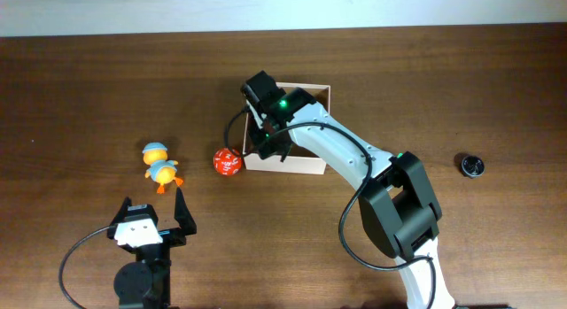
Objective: Pack container
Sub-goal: 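Open the right gripper to release the truck in the box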
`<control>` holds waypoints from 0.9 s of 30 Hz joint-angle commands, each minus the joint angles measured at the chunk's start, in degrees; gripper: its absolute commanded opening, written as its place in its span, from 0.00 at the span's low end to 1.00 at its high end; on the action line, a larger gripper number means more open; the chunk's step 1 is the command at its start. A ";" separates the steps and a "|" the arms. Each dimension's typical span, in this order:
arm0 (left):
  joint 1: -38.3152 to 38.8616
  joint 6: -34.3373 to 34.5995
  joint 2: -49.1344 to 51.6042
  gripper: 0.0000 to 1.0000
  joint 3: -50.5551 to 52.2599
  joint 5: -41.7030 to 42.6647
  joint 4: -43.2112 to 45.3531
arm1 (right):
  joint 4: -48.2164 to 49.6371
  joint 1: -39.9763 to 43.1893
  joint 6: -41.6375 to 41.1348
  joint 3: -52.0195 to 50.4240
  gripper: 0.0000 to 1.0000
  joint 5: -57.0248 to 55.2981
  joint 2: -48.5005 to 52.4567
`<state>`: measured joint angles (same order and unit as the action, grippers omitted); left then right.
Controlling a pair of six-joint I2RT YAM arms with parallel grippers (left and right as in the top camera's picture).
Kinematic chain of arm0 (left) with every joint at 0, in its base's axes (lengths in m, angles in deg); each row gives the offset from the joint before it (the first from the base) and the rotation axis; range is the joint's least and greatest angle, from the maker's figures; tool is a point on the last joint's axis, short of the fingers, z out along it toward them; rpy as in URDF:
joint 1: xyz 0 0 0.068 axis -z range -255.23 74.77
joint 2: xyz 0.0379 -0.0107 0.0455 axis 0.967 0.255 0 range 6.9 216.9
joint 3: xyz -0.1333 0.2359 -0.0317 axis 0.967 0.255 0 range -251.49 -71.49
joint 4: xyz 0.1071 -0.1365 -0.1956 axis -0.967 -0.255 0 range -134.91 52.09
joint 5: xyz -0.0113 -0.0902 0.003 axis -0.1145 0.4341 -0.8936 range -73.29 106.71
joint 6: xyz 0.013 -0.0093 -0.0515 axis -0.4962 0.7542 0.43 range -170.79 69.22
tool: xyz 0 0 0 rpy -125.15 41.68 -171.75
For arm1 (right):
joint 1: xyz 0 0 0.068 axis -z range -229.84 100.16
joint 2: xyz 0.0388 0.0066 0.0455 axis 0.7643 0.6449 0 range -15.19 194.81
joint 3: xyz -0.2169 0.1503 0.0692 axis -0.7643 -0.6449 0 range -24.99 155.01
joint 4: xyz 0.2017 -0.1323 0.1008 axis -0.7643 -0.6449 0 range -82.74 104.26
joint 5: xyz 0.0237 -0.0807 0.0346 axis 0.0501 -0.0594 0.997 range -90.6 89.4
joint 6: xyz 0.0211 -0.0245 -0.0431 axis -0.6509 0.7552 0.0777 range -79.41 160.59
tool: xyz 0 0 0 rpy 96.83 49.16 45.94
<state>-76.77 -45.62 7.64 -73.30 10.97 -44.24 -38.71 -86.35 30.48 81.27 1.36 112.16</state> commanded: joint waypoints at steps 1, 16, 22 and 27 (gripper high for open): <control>-0.28 -0.90 -0.35 0.99 0.37 0.98 0.13 | -0.98 0.72 0.68 -0.20 0.04 -8.15 -0.35; -0.28 -0.92 -0.35 0.99 0.37 0.98 0.13 | 1.44 5.95 0.70 -0.20 0.04 -11.45 -0.35; -0.28 -0.90 -0.35 0.99 0.37 0.98 0.13 | 2.78 5.73 1.16 -0.20 0.04 -7.98 -0.35; -0.28 -0.92 -0.35 0.99 0.37 0.98 0.13 | 4.07 5.73 1.75 -0.20 0.04 -3.82 -0.35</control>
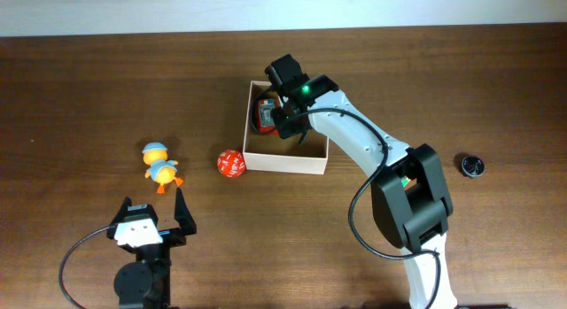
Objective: Pack container
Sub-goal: 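Open the right gripper to release the truck in the box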
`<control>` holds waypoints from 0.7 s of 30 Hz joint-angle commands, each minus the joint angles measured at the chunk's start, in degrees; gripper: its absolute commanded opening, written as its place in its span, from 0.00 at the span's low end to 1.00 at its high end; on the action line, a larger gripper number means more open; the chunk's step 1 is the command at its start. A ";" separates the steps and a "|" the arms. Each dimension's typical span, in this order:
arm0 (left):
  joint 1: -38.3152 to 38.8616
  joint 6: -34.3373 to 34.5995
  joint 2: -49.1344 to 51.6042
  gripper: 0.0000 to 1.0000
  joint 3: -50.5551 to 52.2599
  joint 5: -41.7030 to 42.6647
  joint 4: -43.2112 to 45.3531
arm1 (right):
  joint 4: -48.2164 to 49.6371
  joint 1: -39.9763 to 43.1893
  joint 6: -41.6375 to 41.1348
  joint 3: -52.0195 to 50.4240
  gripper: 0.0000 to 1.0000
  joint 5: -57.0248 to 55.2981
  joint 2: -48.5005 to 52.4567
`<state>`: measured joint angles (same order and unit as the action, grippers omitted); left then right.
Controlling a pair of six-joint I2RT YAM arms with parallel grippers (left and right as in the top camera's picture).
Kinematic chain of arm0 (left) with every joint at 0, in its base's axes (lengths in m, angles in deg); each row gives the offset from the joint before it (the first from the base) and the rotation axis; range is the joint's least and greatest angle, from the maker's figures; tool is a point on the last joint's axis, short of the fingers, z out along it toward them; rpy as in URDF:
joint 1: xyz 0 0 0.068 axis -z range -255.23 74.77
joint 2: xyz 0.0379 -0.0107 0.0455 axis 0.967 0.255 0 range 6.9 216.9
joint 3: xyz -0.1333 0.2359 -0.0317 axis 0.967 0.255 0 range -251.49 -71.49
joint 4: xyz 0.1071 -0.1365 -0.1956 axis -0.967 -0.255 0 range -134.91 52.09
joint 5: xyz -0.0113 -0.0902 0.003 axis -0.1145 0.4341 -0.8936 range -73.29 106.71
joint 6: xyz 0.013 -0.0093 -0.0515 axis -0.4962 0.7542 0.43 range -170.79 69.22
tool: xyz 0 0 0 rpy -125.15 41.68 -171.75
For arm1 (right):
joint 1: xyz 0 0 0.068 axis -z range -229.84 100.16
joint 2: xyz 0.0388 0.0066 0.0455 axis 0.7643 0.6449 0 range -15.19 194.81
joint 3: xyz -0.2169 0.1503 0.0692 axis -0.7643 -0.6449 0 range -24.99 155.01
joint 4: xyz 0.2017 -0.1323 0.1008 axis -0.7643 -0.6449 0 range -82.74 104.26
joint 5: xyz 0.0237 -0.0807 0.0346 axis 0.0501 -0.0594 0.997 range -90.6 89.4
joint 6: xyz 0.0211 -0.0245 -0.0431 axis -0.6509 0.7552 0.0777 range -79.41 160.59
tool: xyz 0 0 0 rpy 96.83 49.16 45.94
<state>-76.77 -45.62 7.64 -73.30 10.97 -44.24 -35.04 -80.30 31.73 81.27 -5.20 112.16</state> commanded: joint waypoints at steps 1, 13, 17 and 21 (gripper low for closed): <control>-0.28 -0.90 -0.35 0.99 0.37 0.98 0.13 | 0.39 -0.33 0.50 -0.20 0.04 2.93 -0.35; -0.28 -0.92 -0.35 0.99 0.37 0.98 0.13 | 2.16 -0.33 1.60 -0.20 0.04 8.96 -0.35; -0.28 -0.92 -0.35 0.99 0.37 0.98 0.13 | 2.36 -0.33 2.10 -0.20 0.04 10.82 -0.35; -0.28 -0.90 -0.35 0.99 0.37 0.98 0.13 | 3.10 -0.33 2.67 -0.20 0.04 13.46 -0.35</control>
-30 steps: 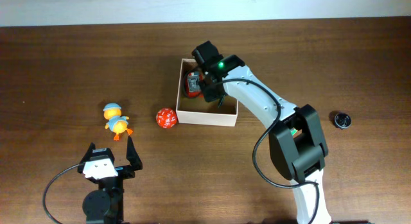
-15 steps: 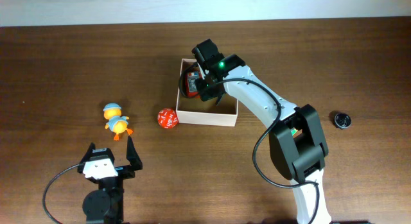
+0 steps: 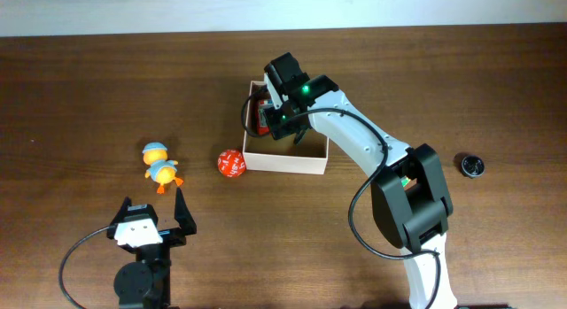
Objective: Pack container
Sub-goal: 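Open the right gripper to release the truck in the box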
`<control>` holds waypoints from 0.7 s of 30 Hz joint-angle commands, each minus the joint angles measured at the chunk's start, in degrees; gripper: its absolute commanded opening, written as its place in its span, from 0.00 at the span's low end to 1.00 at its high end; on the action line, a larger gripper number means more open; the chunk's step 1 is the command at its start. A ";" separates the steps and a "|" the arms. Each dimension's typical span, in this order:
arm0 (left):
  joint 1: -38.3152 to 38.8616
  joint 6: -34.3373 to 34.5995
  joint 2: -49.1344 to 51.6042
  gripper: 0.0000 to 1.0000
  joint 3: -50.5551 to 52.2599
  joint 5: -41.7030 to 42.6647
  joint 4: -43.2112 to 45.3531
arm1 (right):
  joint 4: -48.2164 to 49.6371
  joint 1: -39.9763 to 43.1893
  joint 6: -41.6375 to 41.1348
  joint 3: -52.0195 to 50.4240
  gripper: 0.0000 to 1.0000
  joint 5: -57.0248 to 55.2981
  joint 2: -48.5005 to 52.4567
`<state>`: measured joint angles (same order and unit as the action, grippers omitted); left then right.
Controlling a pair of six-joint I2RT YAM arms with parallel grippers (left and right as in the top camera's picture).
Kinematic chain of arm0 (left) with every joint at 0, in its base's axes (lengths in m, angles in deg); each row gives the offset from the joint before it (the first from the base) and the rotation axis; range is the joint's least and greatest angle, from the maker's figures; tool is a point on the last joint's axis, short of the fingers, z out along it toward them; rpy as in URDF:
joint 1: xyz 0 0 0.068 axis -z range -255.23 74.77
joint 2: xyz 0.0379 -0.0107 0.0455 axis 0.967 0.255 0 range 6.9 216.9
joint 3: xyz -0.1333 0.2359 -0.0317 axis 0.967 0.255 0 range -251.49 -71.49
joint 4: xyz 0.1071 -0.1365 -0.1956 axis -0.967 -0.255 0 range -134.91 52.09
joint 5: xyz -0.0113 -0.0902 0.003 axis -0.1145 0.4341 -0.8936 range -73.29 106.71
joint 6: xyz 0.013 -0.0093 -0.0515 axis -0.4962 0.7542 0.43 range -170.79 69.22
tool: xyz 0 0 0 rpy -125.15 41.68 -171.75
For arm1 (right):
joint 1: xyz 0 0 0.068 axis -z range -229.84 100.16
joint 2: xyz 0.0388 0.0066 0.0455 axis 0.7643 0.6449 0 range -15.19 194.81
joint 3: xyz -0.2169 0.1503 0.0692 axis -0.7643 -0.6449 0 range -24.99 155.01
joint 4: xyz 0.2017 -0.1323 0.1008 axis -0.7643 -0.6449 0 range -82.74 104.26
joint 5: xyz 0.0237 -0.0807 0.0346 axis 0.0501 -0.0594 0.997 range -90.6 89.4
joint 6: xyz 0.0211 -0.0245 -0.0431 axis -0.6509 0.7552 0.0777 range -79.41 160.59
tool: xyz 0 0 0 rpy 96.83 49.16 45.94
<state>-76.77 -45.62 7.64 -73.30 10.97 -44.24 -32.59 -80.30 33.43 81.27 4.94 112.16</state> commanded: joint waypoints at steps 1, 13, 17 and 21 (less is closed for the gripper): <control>-0.28 -0.90 -0.35 0.99 0.37 0.98 0.13 | 0.87 -0.33 0.96 -0.20 0.04 3.58 -0.35; -0.28 -0.90 -0.35 0.99 0.37 0.98 0.13 | 1.55 -0.33 0.96 -0.20 0.04 5.07 -0.35; -0.28 -0.92 -0.35 0.99 0.37 0.98 0.13 | 1.55 -0.33 0.96 -0.20 0.04 4.74 -0.35; -0.28 -0.92 -0.35 0.99 0.37 0.98 0.13 | 0.07 -0.20 0.98 -0.20 0.04 0.13 -0.35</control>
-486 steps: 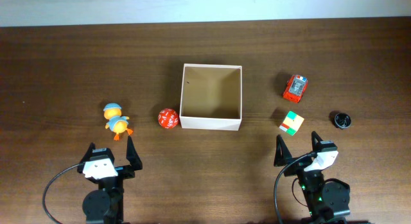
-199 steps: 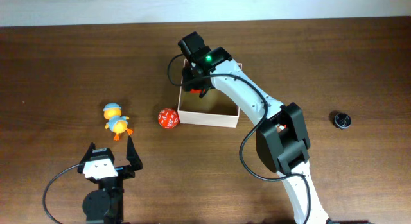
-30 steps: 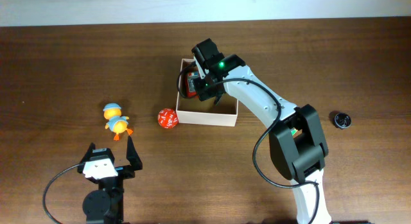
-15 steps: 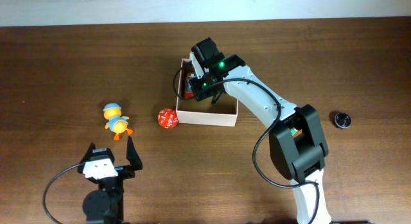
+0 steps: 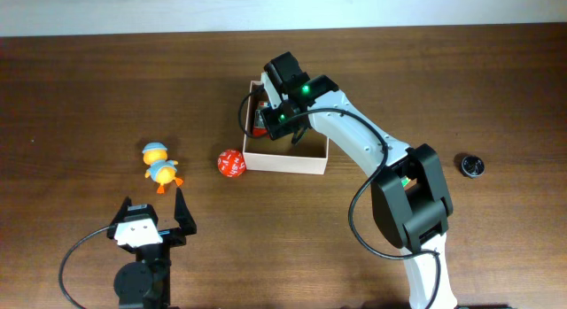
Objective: Pack container
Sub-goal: 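Open the right gripper to release the truck in the box, then raise the right gripper and move it right to the Rubik's cube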
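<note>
The white open box (image 5: 314, 160) stands at the table's middle. My right gripper (image 5: 270, 123) reaches down into the box's left back corner, right over a red and black object (image 5: 259, 123) that peeks out beside it. The wrist hides its fingers, so its state does not show. A red ball-like die (image 5: 229, 162) lies on the table just left of the box. An orange and blue duck toy (image 5: 161, 166) lies further left. Near the front left, my left gripper (image 5: 156, 212) rests open and holds nothing.
A small black round cap (image 5: 470, 165) lies at the far right. The right arm's white links run from the front edge up across the box's right side. A pale wall borders the table at the back.
My right gripper was first over the box's left wall, near the red die. Then it was further right inside the box, with the red and black object showing in the left back corner. Afterwards it stood back over that object, where it stays. The left arm never moved.
</note>
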`<control>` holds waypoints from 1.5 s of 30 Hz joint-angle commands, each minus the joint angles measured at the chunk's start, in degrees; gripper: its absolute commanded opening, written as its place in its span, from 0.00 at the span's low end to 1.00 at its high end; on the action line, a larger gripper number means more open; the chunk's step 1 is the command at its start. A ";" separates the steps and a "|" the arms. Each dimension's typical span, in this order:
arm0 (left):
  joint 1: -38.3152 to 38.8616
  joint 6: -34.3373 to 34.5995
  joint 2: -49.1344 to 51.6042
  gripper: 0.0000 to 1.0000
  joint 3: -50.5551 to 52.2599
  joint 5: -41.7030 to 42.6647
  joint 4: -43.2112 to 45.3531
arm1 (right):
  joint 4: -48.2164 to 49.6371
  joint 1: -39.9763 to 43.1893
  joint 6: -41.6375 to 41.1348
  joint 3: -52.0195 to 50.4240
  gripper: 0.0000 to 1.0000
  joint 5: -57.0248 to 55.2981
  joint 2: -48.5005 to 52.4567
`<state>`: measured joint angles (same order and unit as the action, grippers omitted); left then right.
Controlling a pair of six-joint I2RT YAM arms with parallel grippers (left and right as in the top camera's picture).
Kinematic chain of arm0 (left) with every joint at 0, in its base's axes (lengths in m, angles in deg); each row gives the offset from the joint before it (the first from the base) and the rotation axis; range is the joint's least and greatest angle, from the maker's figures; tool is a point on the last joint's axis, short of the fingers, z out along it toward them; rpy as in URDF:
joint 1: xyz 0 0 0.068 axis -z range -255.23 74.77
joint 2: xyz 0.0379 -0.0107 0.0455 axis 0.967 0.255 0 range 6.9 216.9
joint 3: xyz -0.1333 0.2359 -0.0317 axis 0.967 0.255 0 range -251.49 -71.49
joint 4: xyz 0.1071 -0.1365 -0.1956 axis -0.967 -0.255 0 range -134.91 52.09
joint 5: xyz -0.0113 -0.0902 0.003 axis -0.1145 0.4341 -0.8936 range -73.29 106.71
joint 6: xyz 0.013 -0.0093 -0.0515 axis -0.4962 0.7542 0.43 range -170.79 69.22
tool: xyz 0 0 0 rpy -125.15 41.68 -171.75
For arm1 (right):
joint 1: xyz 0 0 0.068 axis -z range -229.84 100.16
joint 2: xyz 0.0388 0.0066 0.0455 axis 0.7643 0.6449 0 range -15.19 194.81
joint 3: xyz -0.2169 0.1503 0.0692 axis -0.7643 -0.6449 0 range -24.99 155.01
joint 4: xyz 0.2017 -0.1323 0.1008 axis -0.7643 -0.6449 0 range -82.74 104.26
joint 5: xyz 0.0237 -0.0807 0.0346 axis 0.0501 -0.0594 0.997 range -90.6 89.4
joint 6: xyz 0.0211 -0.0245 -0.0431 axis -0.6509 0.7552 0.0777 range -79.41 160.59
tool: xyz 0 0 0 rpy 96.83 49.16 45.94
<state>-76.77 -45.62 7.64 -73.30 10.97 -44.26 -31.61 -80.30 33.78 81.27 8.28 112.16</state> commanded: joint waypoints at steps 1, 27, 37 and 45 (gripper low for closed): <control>-0.28 -0.92 -0.35 0.99 0.37 0.98 0.15 | -2.03 -0.22 0.92 -0.20 0.04 -4.24 -0.35; -0.28 -0.92 -0.35 0.99 0.37 0.98 0.15 | -27.19 0.50 3.37 22.45 0.43 -16.20 -0.37; -0.28 -0.90 -0.35 0.99 0.37 0.98 0.15 | -33.31 5.79 -9.16 24.17 0.38 -16.59 -0.39; -0.28 -0.90 -0.35 0.99 0.37 0.98 0.15 | -38.05 9.66 -9.14 24.17 0.47 -15.43 -4.59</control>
<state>-76.77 -45.62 7.64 -73.30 10.97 -44.26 -68.48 -72.10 25.76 104.35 -7.02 112.16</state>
